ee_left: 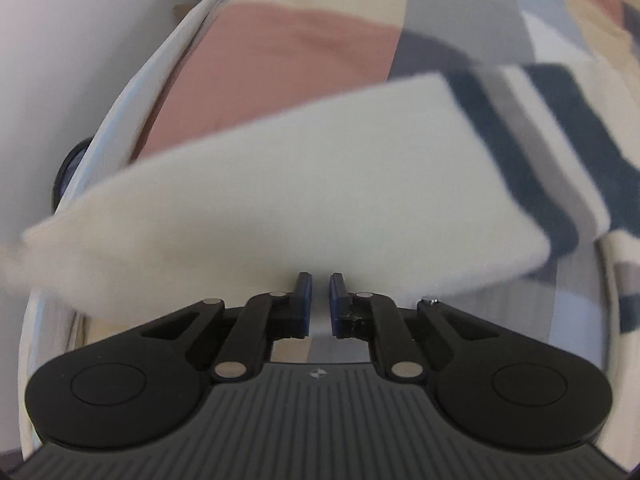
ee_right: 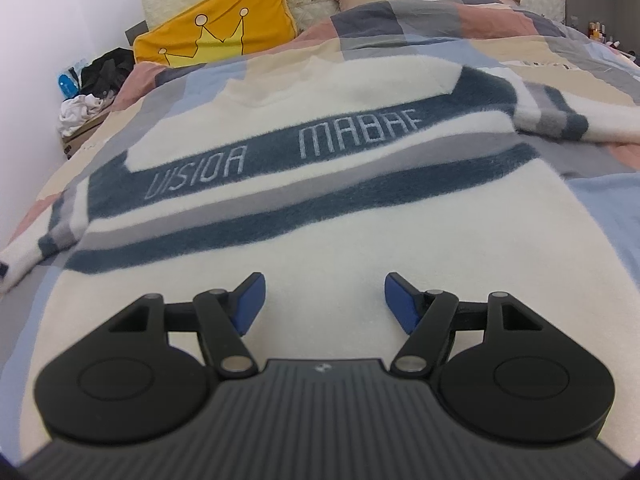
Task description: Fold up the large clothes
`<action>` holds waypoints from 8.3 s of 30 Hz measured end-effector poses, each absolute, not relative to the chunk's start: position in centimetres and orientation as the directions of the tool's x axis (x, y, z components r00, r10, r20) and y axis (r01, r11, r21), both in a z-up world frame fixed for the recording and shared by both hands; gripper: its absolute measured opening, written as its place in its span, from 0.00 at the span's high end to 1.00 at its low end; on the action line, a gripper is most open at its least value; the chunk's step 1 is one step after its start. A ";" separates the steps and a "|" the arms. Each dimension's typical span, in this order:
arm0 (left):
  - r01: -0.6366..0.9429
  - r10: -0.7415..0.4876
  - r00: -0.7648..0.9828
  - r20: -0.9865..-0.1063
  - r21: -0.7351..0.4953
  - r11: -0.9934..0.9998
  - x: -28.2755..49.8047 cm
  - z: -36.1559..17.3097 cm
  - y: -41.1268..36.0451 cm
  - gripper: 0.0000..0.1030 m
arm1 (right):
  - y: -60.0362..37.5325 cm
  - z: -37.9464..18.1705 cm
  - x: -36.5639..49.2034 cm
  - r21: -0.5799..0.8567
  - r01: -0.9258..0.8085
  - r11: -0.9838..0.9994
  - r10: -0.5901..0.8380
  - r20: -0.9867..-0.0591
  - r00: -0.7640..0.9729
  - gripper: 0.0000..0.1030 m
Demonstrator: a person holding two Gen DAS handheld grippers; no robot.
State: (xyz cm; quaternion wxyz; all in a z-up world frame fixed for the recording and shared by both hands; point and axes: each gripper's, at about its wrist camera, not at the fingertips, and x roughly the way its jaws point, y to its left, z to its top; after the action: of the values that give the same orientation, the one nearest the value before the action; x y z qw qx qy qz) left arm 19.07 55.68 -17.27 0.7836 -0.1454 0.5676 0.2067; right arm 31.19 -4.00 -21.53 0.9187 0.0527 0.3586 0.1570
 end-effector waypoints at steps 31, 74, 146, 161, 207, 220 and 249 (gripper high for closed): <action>-0.854 0.537 0.295 -0.790 0.034 0.519 6.0 -16.3 62.2 0.87 | -3.9 -21.3 31.1 0.178 -0.252 0.951 0.307 -0.636 0.708 0.34; -0.692 -0.013 0.307 -0.952 -0.233 0.683 6.8 -17.0 21.7 0.44 | -7.6 -20.6 28.2 0.324 -0.313 0.893 0.450 -0.623 0.640 0.34; -0.151 0.048 0.736 -0.675 -0.094 0.984 19.5 -3.8 2.4 0.44 | -20.5 -13.5 29.8 0.320 -0.139 0.937 0.275 -0.435 0.857 0.34; -0.098 -0.003 0.778 -0.628 -0.126 0.987 17.5 -11.2 4.0 0.44 | -22.6 -14.3 30.9 0.289 -0.100 0.952 0.231 -0.464 0.855 0.34; -0.201 0.044 0.677 -0.735 -0.127 0.971 24.1 -17.5 6.5 0.44 | -47.9 -27.8 53.8 0.697 0.349 0.626 -0.020 -0.433 0.901 0.23; -0.231 0.069 0.643 -0.763 -0.107 0.967 26.1 -18.0 5.5 0.44 | -50.9 -25.9 56.3 0.677 0.311 0.668 -0.031 -0.392 0.920 0.88; -0.281 -0.011 0.809 -0.587 -0.403 0.871 15.6 -9.1 14.7 0.44 | -22.1 3.6 44.2 0.404 -0.451 0.796 0.474 0.046 0.879 0.89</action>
State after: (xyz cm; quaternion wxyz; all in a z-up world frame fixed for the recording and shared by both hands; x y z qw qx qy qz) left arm 15.57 14.67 -9.08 0.9195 -0.2431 0.2999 0.0736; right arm 44.18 -22.15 3.60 0.9472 0.2060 0.0286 0.2441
